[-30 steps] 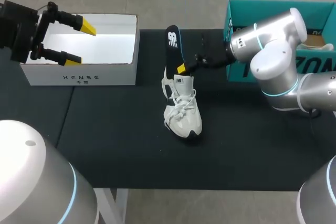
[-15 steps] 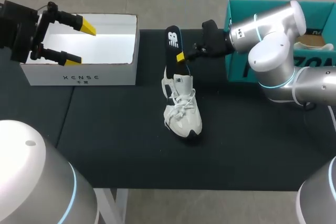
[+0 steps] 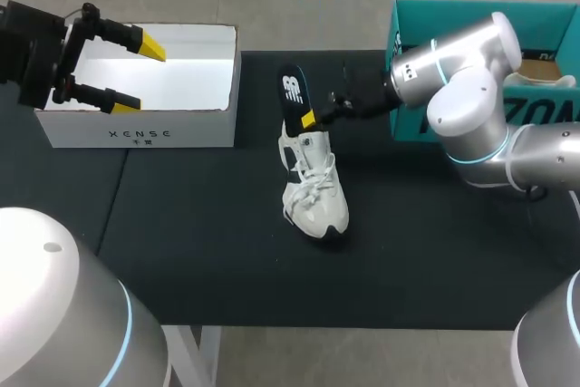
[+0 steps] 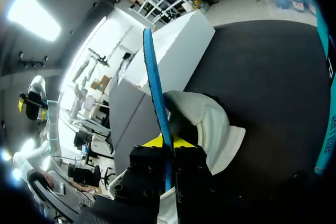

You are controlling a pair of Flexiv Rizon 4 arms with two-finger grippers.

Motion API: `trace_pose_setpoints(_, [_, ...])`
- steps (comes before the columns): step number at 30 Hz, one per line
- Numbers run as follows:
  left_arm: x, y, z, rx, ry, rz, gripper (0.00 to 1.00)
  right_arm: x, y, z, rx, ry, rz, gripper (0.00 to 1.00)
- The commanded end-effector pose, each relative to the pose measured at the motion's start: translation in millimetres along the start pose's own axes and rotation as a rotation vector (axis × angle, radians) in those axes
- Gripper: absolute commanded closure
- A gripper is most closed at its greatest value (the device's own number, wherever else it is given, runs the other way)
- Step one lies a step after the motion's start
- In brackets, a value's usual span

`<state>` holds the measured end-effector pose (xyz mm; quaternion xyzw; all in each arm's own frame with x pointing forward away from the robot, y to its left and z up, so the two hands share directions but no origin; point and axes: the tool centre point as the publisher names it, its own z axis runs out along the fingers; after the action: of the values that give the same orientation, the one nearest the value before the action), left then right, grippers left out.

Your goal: Take the shoe out of the shoebox, open the shoe tongue, remove and reinsert the insole, then place the shoe into the shoebox

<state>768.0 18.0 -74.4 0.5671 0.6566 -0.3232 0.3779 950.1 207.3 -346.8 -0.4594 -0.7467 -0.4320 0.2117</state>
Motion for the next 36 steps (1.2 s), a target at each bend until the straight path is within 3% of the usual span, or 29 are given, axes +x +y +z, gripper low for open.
trace_pose_setpoints(1, [-0.5, 1, 0, 0.002, 0.003, 0.001, 0.00, 4.5, 9.9, -2, -0.014, -0.008, -0.011, 0.69])
trace_pose_setpoints(3, [-0.5, 1, 0, 0.002, 0.003, 0.001, 0.00, 5.2, 17.7, -3, -0.023, -0.010, -0.022, 0.68])
trace_pose_setpoints(6, [-0.5, 1, 0, 0.002, 0.003, 0.001, 0.00, 2.1, 31.3, -4, -0.042, -0.014, -0.031, 0.75])
trace_pose_setpoints(7, [-0.5, 1, 0, 0.002, 0.003, 0.001, 0.00, -0.1, 35.3, -4, -0.049, -0.015, -0.030, 0.80])
trace_pose_setpoints(9, [-0.5, 1, 0, 0.002, 0.003, 0.001, 0.00, -2.3, 39.5, -4, -0.056, -0.019, -0.031, 1.00])
trace_pose_setpoints(13, [-0.5, 1, 0, 0.002, 0.003, 0.001, 0.00, -3.6, 37.1, -4, -0.050, -0.022, -0.024, 1.00])
trace_pose_setpoints(23, [-0.5, 1, 0, 0.002, 0.003, 0.001, 0.00, 0.0, 5.6, -9, -0.001, -0.031, 0.015, 1.00])
trace_pose_setpoints(31, [-0.5, 1, 0, 0.002, 0.003, 0.001, 0.00, 3.4, 0.1, -8, 0.034, -0.024, 0.025, 1.00])
trace_pose_setpoints(32, [-0.5, 1, 0, 0.002, 0.003, 0.001, 0.00, 2.5, 3.6, -8, 0.032, -0.024, 0.025, 0.88])
trace_pose_setpoints(33, [-0.5, 1, 0, 0.002, 0.003, 0.001, 0.00, 2.0, 7.6, -8, 0.025, -0.026, 0.020, 0.67])
trace_pose_setpoints(36, [-0.5, 1, 0, 0.002, 0.003, 0.001, 0.00, 1.4, 21.6, -7, 0.011, -0.029, 0.005, 0.63])
